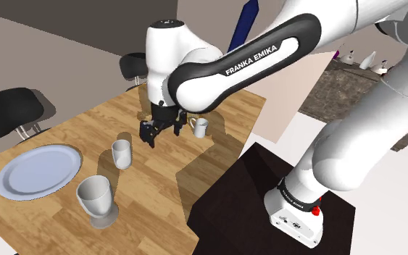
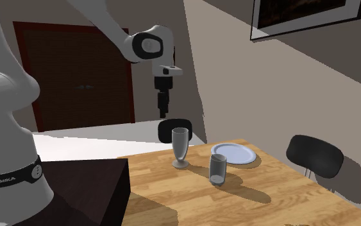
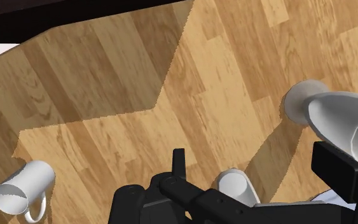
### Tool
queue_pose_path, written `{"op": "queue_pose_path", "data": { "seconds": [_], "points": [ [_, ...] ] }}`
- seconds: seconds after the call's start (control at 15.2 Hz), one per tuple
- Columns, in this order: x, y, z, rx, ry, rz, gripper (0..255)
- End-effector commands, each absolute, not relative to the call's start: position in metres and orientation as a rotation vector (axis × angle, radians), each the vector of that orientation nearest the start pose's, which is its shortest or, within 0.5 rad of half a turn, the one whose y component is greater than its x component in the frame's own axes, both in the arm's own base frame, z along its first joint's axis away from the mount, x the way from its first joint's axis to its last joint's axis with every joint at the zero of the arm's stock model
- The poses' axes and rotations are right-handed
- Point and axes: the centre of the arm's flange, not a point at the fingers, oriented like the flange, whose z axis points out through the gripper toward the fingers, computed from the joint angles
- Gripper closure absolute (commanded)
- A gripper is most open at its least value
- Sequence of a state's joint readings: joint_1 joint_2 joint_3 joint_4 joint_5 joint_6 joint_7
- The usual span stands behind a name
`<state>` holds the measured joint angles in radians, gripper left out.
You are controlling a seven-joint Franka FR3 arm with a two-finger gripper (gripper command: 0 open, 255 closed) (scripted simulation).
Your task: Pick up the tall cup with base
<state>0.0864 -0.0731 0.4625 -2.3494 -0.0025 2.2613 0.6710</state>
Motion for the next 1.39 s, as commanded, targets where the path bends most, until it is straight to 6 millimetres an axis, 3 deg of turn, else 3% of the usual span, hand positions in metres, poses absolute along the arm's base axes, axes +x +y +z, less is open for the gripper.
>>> {"op": "queue_pose_path", "data": {
  "seconds": [0.0,1.06,1.32],
  "points": [
    [0.427,0.276,0.341,-3.172,0.198,0.000,0],
    [0.499,0.420,0.211,-3.146,0.218,0.013,0],
    [0.499,0.420,0.190,-3.146,0.218,0.013,0]
  ]
}}
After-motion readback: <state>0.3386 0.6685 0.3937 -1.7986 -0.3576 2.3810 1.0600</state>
